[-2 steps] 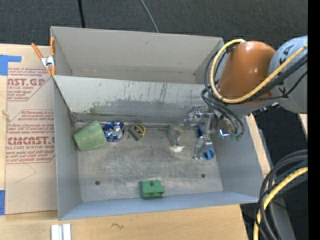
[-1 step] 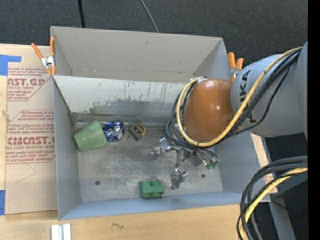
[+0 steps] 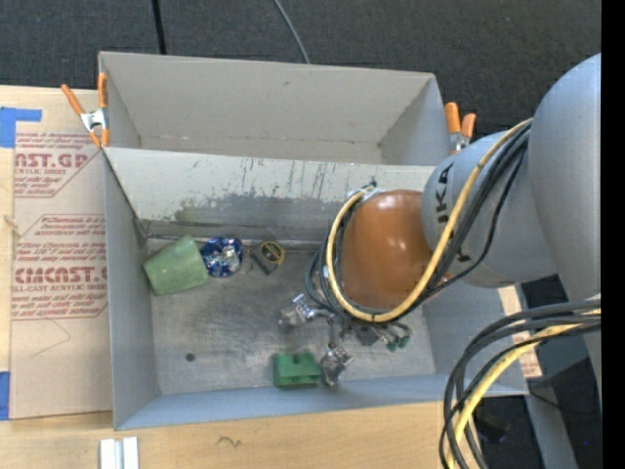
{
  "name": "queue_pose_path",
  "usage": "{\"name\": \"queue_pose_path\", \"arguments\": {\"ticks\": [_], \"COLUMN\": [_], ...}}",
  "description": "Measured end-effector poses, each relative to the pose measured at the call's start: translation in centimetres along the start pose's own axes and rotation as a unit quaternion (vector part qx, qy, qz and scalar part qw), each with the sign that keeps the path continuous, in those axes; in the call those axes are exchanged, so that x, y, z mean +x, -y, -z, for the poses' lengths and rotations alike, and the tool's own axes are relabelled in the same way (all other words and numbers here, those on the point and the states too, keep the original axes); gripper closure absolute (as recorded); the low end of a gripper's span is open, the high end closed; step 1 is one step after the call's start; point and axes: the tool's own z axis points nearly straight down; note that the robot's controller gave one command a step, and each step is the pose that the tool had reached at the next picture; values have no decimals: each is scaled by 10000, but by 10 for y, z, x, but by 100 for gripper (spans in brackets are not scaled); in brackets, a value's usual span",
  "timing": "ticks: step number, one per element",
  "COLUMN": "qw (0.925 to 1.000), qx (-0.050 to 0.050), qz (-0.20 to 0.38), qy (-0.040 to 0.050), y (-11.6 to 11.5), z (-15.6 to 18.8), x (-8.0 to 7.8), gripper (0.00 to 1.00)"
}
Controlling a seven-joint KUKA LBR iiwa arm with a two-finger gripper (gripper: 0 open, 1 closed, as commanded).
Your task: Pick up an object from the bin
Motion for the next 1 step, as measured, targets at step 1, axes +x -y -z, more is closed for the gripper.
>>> {"name": "queue_pose_path", "arguments": {"ticks": [1], "qw": [10000], "qx": [12], "qz": [-16], "qy": [-22], "y": [-19], "z": [0], "x": [-13], "gripper": [0]}}
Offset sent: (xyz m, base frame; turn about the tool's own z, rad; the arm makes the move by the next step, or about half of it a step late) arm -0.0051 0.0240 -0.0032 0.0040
